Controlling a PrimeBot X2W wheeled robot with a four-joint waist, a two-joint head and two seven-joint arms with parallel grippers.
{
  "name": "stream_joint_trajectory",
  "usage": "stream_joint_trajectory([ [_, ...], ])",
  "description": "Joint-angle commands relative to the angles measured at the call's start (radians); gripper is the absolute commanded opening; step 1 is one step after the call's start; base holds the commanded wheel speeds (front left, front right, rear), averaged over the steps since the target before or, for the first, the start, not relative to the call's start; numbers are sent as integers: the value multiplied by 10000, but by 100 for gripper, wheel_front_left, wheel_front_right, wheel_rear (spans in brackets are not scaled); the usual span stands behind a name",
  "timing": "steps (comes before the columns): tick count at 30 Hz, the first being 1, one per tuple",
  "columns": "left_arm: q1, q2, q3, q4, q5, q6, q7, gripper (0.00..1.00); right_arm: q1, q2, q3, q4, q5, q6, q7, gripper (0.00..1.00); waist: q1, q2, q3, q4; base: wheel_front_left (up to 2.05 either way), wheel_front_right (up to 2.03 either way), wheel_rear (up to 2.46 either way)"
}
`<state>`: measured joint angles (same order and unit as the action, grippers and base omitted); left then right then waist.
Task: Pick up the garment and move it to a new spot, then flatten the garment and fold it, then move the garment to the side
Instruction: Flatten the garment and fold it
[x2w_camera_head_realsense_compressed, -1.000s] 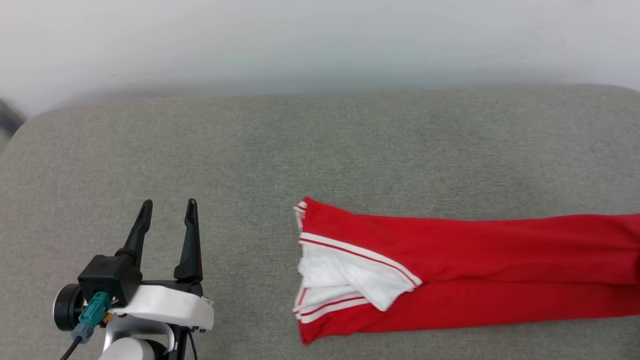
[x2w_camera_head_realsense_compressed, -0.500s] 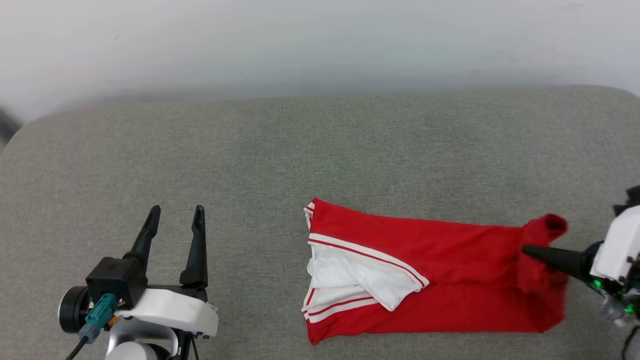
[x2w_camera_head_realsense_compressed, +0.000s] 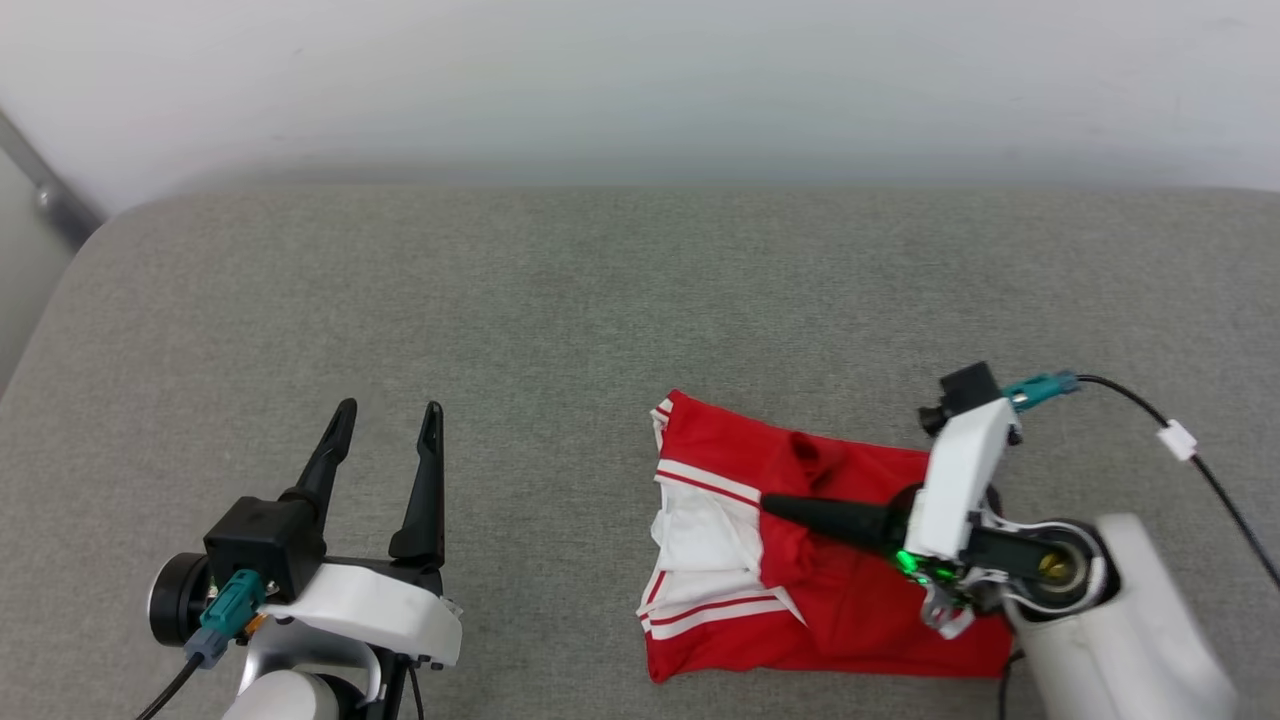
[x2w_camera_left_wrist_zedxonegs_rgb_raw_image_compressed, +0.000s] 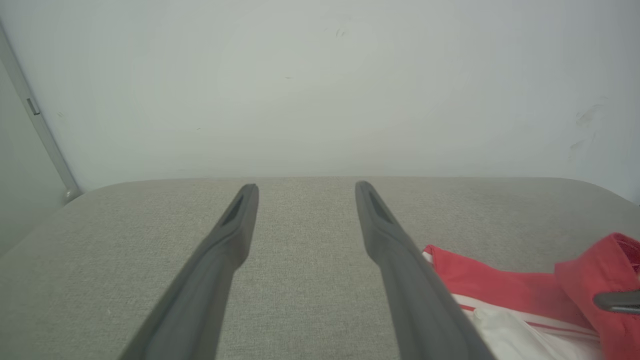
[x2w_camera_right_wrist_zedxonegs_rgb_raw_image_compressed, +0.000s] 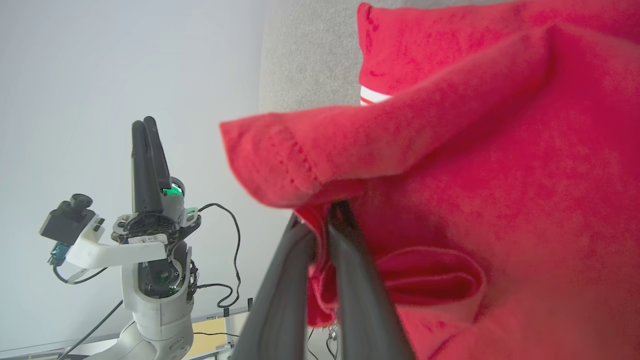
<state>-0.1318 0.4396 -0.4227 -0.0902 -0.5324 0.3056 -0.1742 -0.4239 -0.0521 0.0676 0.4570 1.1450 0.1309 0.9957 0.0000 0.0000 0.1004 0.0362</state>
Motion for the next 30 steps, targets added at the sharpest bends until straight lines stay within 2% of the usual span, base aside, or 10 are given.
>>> stream_joint_trajectory([
  [1, -133, -27, -35, 45, -4, -35, -22, 100, -180, 28, 408, 188, 138, -6, -426, 0, 0, 0, 35, 111, 0, 0, 0],
  [5, -174, -133, -31, 121, -72, -48, -128, 100, -472, 27, 1395, 850, -284, -4, -1611, 0, 0, 0, 89, 250, 0, 0, 0],
  [6, -158, -156, -19, 144, -83, -41, -149, 100, -528, 22, 1585, 1044, -621, -4, -1907, 26, 0, 0, 100, 270, 0, 0, 0],
  [7, -151, -172, -17, 164, -102, -45, -169, 100, -608, 24, 1741, 1211, -886, -4, -2196, 73, 0, 0, 118, 282, 0, 0, 0],
  [8, -155, -191, -17, 181, -119, -59, -205, 100, -670, 24, 1852, 1318, -899, -4, -2377, 100, 0, 0, 137, 293, 0, 0, 0],
  [14, -132, -213, 31, 305, -151, -59, -321, 100, -1096, -143, 2554, 758, -1113, -4, -2997, 100, 0, 0, 180, 189, 0, 0, 0],
  [18, -86, -234, 37, 413, -192, -59, -383, 100, -981, -875, 3023, -490, -1715, -6, -3781, 100, 0, 0, 86, 46, 0, 0, 0],
  [21, -9, -232, 57, 476, -220, -25, -411, 100, -714, -1672, 3090, -1253, -2842, -6, -4961, 100, 0, 0, -13, -86, 0, 0, 0],
  [25, 111, -219, 100, 541, -240, 37, -474, 100, -192, -2443, 2499, -1692, -4862, -6, -6631, 100, 0, 0, -158, -327, 0, 0, 0],
  [30, 254, -177, 174, 652, -278, 51, -531, 100, 860, -2753, 941, -2113, -6841, -6, -8050, 100, 0, 0, -374, -594, 0, 0, 0],
])
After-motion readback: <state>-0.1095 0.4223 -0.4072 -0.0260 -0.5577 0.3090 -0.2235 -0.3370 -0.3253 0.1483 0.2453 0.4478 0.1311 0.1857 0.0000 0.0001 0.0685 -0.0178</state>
